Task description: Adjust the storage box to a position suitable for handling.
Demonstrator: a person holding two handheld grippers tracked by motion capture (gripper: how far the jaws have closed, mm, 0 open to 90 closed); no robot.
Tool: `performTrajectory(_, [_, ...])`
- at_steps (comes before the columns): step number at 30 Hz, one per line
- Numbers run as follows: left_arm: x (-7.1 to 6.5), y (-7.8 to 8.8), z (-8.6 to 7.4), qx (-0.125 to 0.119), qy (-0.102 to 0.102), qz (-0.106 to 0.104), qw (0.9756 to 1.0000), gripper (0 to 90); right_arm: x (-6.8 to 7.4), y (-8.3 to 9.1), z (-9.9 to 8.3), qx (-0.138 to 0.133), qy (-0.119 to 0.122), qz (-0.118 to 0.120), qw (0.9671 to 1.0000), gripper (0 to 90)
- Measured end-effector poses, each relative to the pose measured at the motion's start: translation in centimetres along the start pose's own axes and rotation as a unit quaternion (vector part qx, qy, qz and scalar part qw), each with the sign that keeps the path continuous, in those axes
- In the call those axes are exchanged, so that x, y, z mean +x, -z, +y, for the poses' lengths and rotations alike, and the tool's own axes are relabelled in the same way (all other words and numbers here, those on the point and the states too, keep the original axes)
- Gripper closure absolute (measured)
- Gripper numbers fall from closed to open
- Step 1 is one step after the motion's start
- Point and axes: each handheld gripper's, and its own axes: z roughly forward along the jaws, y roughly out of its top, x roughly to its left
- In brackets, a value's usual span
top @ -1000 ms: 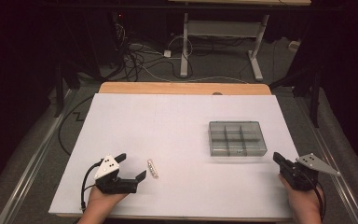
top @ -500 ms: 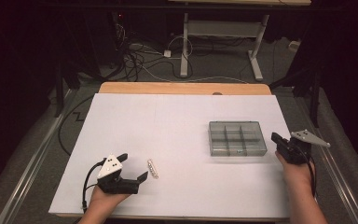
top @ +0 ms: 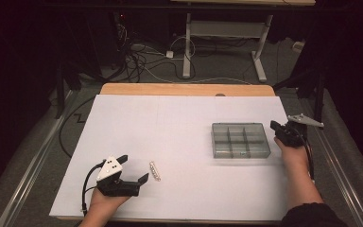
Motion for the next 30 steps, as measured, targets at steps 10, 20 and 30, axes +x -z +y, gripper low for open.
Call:
performTrajectory(10, [0.3,-0.1,-0.5,-0.002,0.007,-0.001,1.0000,0.0,-0.2,-3.3,1.3,0.035,-0.007,0.030,0.9989,90.0])
performTrajectory(20, [0.4,-0.2,-0.7,0.002,0.010,0.000,1.0000,0.0,-0.3,-4.5,1.7,0.061,-0.003,0.047,0.9970,90.0])
performTrajectory(30, [0.4,-0.4,-0.8,0.008,0.006,-0.001,0.9999,0.0,-0.3,-4.8,1.6,0.071,-0.006,0.054,0.9960,90.0])
